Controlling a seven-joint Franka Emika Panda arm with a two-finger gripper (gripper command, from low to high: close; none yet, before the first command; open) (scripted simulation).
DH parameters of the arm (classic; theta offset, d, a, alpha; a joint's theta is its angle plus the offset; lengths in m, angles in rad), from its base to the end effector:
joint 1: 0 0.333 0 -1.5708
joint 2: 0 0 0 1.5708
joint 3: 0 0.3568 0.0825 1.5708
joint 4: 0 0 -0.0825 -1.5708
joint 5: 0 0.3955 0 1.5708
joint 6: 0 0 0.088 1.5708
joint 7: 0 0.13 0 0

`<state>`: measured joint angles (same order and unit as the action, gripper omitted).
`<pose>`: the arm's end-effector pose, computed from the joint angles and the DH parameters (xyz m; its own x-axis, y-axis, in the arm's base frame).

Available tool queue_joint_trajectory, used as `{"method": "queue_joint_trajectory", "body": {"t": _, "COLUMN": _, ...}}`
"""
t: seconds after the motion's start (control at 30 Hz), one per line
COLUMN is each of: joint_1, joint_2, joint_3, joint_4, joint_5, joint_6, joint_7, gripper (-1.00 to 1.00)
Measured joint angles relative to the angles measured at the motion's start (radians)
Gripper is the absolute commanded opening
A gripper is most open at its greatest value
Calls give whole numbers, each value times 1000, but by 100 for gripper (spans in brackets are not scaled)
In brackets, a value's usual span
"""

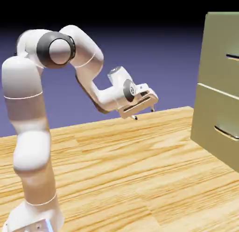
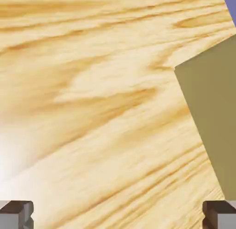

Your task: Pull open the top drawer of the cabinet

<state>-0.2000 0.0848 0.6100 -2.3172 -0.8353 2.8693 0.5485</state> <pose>0.5041 0.2565 0.3679 0.6776 0.5505 0.4876 0.4902 -0.8324 0.2586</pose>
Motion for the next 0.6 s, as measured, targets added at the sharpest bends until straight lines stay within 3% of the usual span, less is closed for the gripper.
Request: {"method": "queue_joint_trajectory", "body": {"t": 0.6, "joint_1": -206, "joint_2": 614, "joint_3": 572, "joint_4": 462, "joint_5": -783, "joint_6": -157, "joint_7": -180, "gripper": 0}}
